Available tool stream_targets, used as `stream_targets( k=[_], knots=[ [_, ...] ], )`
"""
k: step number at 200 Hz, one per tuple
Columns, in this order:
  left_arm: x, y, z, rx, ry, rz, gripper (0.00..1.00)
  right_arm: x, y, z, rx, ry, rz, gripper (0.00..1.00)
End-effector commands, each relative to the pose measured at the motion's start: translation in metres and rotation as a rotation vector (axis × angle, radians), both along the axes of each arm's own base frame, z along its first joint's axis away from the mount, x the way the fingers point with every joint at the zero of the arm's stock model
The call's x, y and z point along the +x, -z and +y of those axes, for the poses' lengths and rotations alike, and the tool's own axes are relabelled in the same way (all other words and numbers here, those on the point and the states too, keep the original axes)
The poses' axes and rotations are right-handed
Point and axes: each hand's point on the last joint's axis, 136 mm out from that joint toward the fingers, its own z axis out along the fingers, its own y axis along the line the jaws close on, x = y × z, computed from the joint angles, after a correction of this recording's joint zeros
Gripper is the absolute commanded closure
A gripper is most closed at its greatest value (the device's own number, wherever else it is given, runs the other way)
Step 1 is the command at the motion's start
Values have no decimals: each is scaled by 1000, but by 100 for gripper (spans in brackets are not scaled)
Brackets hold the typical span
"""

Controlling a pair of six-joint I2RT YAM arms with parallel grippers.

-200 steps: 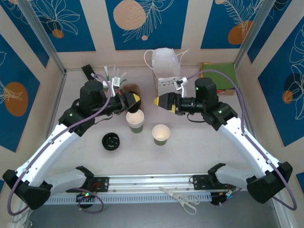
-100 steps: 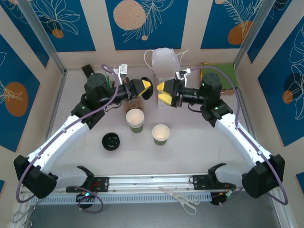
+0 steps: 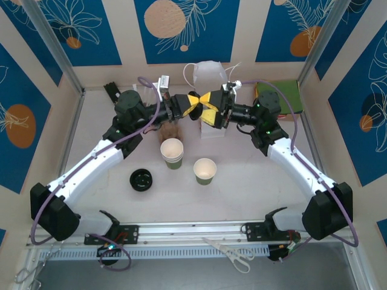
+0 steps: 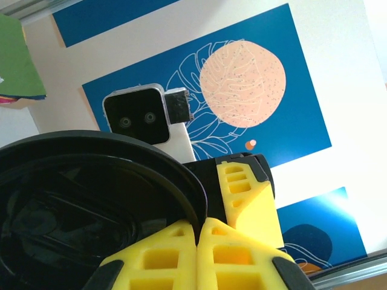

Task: Pack the takeout coffee

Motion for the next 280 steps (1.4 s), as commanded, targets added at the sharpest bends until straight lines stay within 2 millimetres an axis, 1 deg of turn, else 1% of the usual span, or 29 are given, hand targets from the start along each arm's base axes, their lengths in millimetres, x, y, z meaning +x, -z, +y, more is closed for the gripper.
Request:
stream_targets(
  k=[1, 37, 57, 97, 128, 180, 215, 225, 238, 280],
  knots=[
    [-6, -31, 2, -67, 30, -76, 98, 0, 1, -2, 25, -17, 12, 20],
    [-4, -32, 2, -74, 27, -82, 98, 7, 10, -6, 37, -3, 53, 21],
    [-4, -35, 1, -84, 29, -88, 98, 10, 11, -6, 50, -5, 64, 21],
    [0, -34, -1, -102, 35, -83, 98, 14, 8, -5, 81, -18, 74, 21],
    [1, -37, -2, -116, 37, -91, 98, 17, 10, -4, 93, -26, 94, 21],
    [3, -37, -4, -122, 40, -91, 98, 20, 5, -4, 115, -29, 92, 21],
    [4, -35, -4, -120, 41, -90, 97, 23, 5, -4, 125, -30, 96, 28],
    [4, -35, -4, -119, 40, -88, 97, 23, 5, -5, 128, -26, 98, 28],
    [4, -34, -5, -117, 40, -88, 97, 24, 6, -7, 130, -22, 98, 33],
    [4, -35, -4, -119, 38, -91, 95, 25, 8, -9, 128, -17, 108, 31]
  ],
)
